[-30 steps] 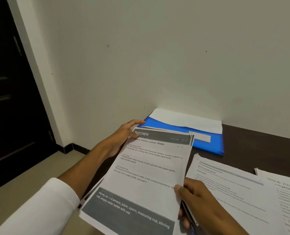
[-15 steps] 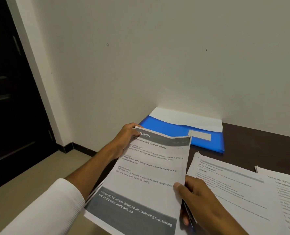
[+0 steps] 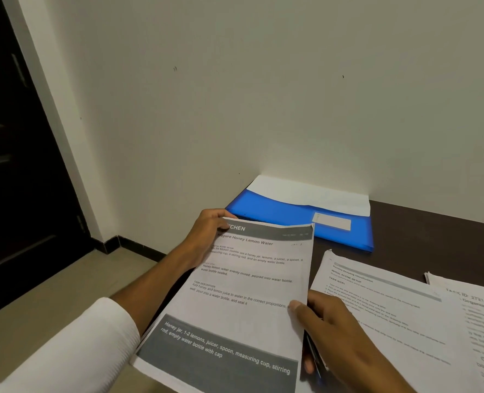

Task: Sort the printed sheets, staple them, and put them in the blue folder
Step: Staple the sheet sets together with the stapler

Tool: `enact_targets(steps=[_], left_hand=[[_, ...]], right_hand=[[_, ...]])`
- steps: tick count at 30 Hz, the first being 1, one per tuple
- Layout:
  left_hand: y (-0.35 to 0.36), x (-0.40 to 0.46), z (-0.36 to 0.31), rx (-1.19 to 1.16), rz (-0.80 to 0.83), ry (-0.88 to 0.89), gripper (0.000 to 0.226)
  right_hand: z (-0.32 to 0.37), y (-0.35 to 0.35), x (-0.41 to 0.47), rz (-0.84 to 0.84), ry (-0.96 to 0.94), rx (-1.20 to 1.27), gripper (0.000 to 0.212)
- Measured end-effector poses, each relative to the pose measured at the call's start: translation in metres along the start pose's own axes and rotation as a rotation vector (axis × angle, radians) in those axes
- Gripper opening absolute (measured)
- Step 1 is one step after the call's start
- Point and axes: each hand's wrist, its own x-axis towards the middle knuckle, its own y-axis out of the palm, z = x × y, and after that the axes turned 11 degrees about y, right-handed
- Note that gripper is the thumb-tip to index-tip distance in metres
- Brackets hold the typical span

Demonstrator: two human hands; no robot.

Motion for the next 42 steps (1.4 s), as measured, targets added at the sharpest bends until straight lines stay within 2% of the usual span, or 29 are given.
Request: enact_targets(steps=[4, 9, 13, 20, 23, 26, 28, 30, 37, 42], left_hand=[[-0.002, 0.001, 0.004, -0.003, 0.01, 0.003, 0.023], [-0.004, 0.003, 0.004, -0.043, 0.084, 0.059, 0.037], [-0.005, 0.001, 0.006, -0.016, 0.078, 0.043, 0.03], [-0.006, 0.003, 0.008, 0.007, 0.061, 0.016, 0.025], [-0.006, 0.002, 0.008, 0.005, 0.07, 0.019, 0.025], [-0.007, 0.002, 0.009, 0.02, 0.095, 0.034, 0.024], [-0.008, 0.002, 0.009, 0.006, 0.113, 0.042, 0.023], [-0.008, 0.0, 0.008, -0.003, 0.116, 0.043, 0.021], [-0.009, -0.005, 0.007, 0.042, 0.12, 0.073, 0.014], [-0.011, -0.005, 0.008, 0.035, 0.126, 0.109, 0.013]], right_hand=[[-0.003, 0.001, 0.002, -0.018, -0.01, -0.011, 0.018], [-0.006, 0.003, 0.006, -0.016, -0.005, -0.02, 0.021], [-0.005, 0.002, 0.003, -0.017, -0.006, -0.017, 0.022], [-0.002, 0.001, 0.001, -0.024, 0.013, 0.004, 0.016], [0.006, -0.01, -0.003, -0.104, 0.021, 0.037, 0.008], [0.009, -0.034, 0.003, -0.223, -0.023, 0.253, 0.016], [0.02, -0.048, 0.007, -0.22, -0.05, 0.441, 0.023], [0.036, -0.058, 0.016, -0.195, -0.082, 0.525, 0.027], [0.1, -0.049, 0.06, -0.034, -0.269, 0.411, 0.028], [0.116, -0.027, 0.108, -0.102, -0.348, 0.467, 0.024]])
